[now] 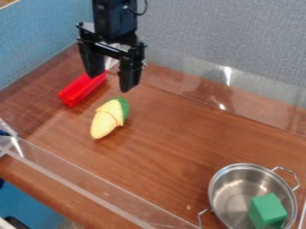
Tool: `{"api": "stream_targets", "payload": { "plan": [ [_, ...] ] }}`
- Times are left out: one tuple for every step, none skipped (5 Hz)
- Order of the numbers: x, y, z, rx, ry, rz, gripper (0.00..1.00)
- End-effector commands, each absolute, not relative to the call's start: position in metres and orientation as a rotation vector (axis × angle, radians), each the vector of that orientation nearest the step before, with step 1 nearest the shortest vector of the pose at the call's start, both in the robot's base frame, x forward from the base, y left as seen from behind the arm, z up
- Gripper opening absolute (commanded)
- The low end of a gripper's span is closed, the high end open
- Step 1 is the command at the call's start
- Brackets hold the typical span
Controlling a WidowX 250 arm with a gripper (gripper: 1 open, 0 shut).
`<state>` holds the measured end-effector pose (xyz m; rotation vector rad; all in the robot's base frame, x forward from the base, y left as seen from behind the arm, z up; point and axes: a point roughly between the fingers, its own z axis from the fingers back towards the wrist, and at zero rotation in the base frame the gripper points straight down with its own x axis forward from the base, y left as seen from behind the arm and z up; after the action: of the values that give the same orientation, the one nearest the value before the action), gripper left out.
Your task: Push the yellow object to the left side of the table
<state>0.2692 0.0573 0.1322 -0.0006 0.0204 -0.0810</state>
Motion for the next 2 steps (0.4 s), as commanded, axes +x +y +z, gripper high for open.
{"api": "stream_targets", "payload": {
  "plan": [
    [0.2765,0.0563,0.1462,0.012,-0.015,-0.039,1.00],
    [0.2715,0.0604,0.1454,0.010,0.001,-0.007,1.00]
  ]
}}
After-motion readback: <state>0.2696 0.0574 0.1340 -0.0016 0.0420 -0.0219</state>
